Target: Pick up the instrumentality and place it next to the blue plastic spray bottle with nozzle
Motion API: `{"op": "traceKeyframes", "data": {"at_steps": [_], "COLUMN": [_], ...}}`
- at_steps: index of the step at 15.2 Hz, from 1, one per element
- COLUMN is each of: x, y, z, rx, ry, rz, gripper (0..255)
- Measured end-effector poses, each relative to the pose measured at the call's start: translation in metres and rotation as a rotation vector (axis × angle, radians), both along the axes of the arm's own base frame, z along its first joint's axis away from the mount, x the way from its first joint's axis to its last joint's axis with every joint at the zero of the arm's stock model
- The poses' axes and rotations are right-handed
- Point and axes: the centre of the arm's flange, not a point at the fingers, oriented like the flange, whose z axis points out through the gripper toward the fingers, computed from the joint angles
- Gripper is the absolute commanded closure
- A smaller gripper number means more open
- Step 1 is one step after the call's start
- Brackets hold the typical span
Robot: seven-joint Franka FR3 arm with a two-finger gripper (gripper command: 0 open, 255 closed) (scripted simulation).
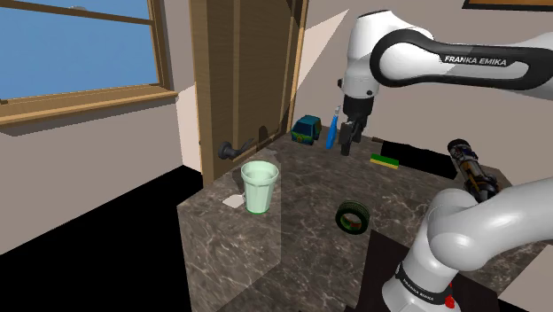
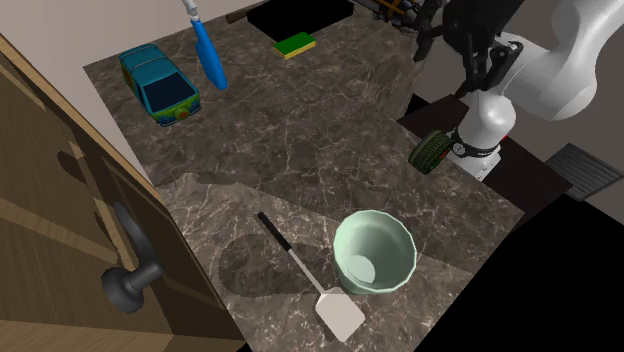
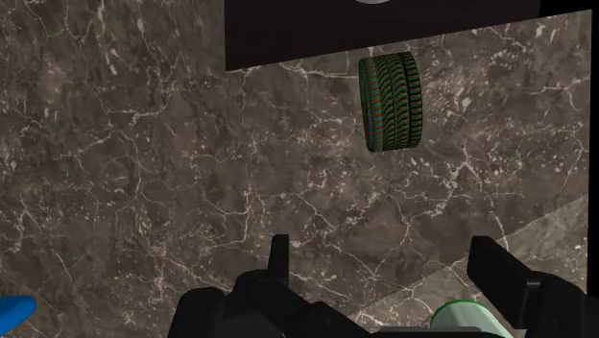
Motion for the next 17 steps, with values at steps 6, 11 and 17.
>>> {"op": "traceKeyframes", "data": {"at_steps": [6, 11, 17], "x": [0.028, 0.069, 0.123], "y": [0.030, 0.065, 0.090], "z": [-0.030, -0.067, -0.107], "rx": [0.003, 0.007, 0.012], "ry": [-0.025, -0.057, -0.098], "rz": [-0.177, -0.403, -0.677], "gripper": [0, 0, 0]}}
